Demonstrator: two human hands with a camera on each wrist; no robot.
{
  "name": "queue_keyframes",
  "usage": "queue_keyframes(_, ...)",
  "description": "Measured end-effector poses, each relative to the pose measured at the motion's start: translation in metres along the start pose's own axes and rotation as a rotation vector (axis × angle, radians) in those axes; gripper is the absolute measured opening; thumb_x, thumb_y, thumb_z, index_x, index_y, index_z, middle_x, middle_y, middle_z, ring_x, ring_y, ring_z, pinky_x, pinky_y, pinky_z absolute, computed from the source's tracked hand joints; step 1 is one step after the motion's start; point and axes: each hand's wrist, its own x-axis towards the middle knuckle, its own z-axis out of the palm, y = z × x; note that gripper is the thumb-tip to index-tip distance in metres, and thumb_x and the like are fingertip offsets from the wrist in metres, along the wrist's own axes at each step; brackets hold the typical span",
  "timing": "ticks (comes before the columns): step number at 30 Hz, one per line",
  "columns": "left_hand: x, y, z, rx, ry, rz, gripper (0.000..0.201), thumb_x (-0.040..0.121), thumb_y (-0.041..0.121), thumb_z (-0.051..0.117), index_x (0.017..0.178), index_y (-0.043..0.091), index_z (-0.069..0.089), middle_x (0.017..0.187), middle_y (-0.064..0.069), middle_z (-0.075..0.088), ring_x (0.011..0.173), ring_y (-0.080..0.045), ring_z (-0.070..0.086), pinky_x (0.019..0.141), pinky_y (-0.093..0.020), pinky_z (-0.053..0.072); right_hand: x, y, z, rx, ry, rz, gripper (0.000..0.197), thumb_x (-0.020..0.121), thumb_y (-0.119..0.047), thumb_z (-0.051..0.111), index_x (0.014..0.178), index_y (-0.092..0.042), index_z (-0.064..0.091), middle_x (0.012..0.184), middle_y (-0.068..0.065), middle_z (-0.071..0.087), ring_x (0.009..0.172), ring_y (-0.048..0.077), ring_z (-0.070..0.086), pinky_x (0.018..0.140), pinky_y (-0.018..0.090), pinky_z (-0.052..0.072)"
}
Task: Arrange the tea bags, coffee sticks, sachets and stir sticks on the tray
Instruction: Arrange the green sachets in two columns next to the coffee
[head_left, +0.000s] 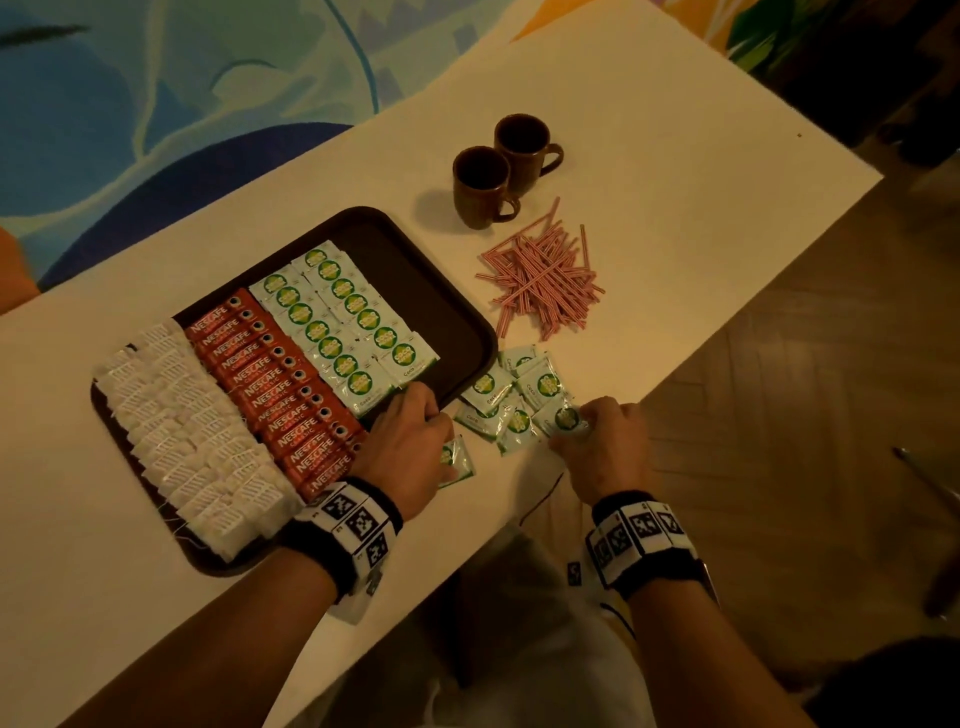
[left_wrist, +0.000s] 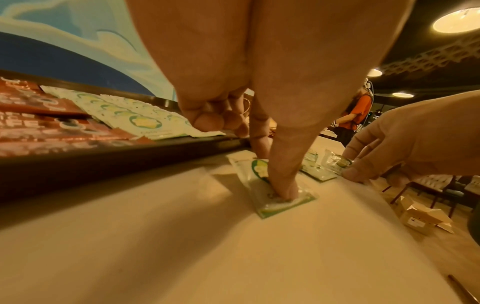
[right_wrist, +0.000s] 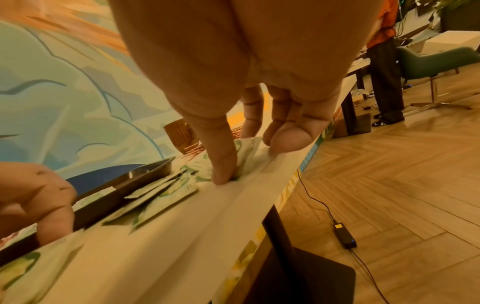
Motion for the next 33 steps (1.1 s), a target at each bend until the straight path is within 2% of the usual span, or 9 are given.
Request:
queue_keyframes(4, -0.002, 0.003, 0.001, -0.040, -0.022, 0.014, 0.040, 0.079, 0.033, 0.085, 0.110, 0.021, 0.061, 0.125, 0.002, 0.036, 0.115, -0.017, 0.042, 0.099, -0.036, 0.047, -0.001, -0.002, -0.004, -0.012, -0.013, -0.013, 0.044, 0.081, -0.028, 0.085, 0.114, -0.019, 0.057, 0.118, 0.003, 0.054, 0.098, 0.017, 0.051, 0.077, 0.032, 0.048)
queue_keyframes(10, -0.008, 0.002, -0.006, -0.178, -0.069, 0.021, 0.019, 0.093, 0.026, 0.070, 0.098, 0.028, 0.052, 0.104, 0.008, 0.057, 0.103, -0.015, 0.053, 0.083, -0.034, 0.051, -0.009, -0.006, -0.015, 0.084, -0.029, -0.080, 0.022, 0.095, -0.026, 0.071, 0.113, -0.019, 0.060, 0.106, 0.002, 0.065, 0.092, 0.023, 0.062, 0.075, 0.038, 0.056)
queue_keyframes(14, -0.009, -0.006, -0.020, -0.333, -0.020, -0.066, 0.022, 0.090, 0.028, 0.075, 0.103, 0.027, 0.057, 0.100, 0.007, 0.065, 0.091, -0.013, 0.063, 0.078, -0.040, 0.057, -0.009, -0.022, -0.019, 0.130, -0.012, -0.202, 0.019, 0.093, -0.025, 0.073, 0.097, -0.037, 0.058, 0.098, -0.001, 0.068, 0.085, 0.025, 0.067, 0.073, 0.047, 0.060)
queue_keyframes(18, -0.008, -0.021, -0.034, -0.508, 0.097, -0.150, 0.030, 0.086, 0.024, 0.081, 0.109, 0.024, 0.061, 0.091, 0.016, 0.065, 0.084, 0.002, 0.062, 0.069, -0.018, 0.052, -0.005, -0.049, -0.017, 0.172, -0.070, -0.275, 0.026, 0.093, -0.023, 0.072, 0.093, -0.044, 0.057, 0.095, -0.007, 0.067, 0.084, 0.023, 0.070, 0.073, 0.048, 0.061)
queue_keyframes(20, -0.008, -0.029, -0.040, -0.541, 0.172, -0.184, 0.029, 0.085, 0.020, 0.081, 0.107, 0.024, 0.062, 0.089, 0.017, 0.064, 0.082, 0.004, 0.061, 0.066, -0.012, 0.047, -0.002, -0.061, -0.015, 0.169, -0.118, -0.316, 0.020, 0.094, -0.022, 0.073, 0.103, -0.036, 0.062, 0.096, -0.006, 0.065, 0.086, 0.017, 0.066, 0.070, 0.034, 0.059)
queue_keyframes(22, -0.007, -0.039, -0.043, -0.539, 0.241, -0.214, 0.028, 0.085, 0.017, 0.082, 0.106, 0.023, 0.064, 0.095, 0.010, 0.067, 0.086, -0.006, 0.063, 0.073, -0.020, 0.051, -0.001, -0.074, -0.012, 0.128, -0.168, -0.333, 0.023, 0.094, -0.021, 0.073, 0.114, -0.027, 0.063, 0.101, -0.003, 0.063, 0.087, 0.014, 0.061, 0.063, 0.017, 0.047)
queue_keyframes(24, -0.004, -0.049, -0.045, -0.531, 0.295, -0.243, 0.027, 0.084, 0.016, 0.082, 0.106, 0.023, 0.067, 0.101, 0.006, 0.068, 0.093, -0.011, 0.063, 0.080, -0.028, 0.055, 0.002, -0.086, -0.006, 0.120, -0.208, -0.338, 0.026, 0.094, -0.019, 0.072, 0.118, -0.025, 0.062, 0.104, -0.002, 0.063, 0.091, 0.014, 0.061, 0.061, 0.012, 0.041)
queue_keyframes(29, 0.003, -0.069, -0.044, -0.526, 0.380, -0.282, 0.028, 0.082, 0.016, 0.083, 0.107, 0.022, 0.070, 0.100, 0.004, 0.066, 0.094, -0.013, 0.060, 0.085, -0.034, 0.055, 0.013, -0.112, 0.008, 0.079, -0.245, -0.410, 0.024, 0.092, -0.019, 0.075, 0.114, -0.026, 0.067, 0.097, -0.003, 0.066, 0.089, 0.015, 0.063, 0.068, 0.020, 0.043)
queue_keyframes(33, 0.007, -0.074, -0.038, -0.552, 0.362, -0.299, 0.028, 0.082, 0.017, 0.083, 0.107, 0.022, 0.072, 0.098, 0.005, 0.065, 0.092, -0.012, 0.062, 0.085, -0.034, 0.055, 0.026, -0.129, 0.018, 0.035, -0.281, -0.441, 0.024, 0.091, -0.018, 0.076, 0.111, -0.027, 0.068, 0.090, -0.007, 0.065, 0.084, 0.012, 0.062, 0.070, 0.022, 0.046)
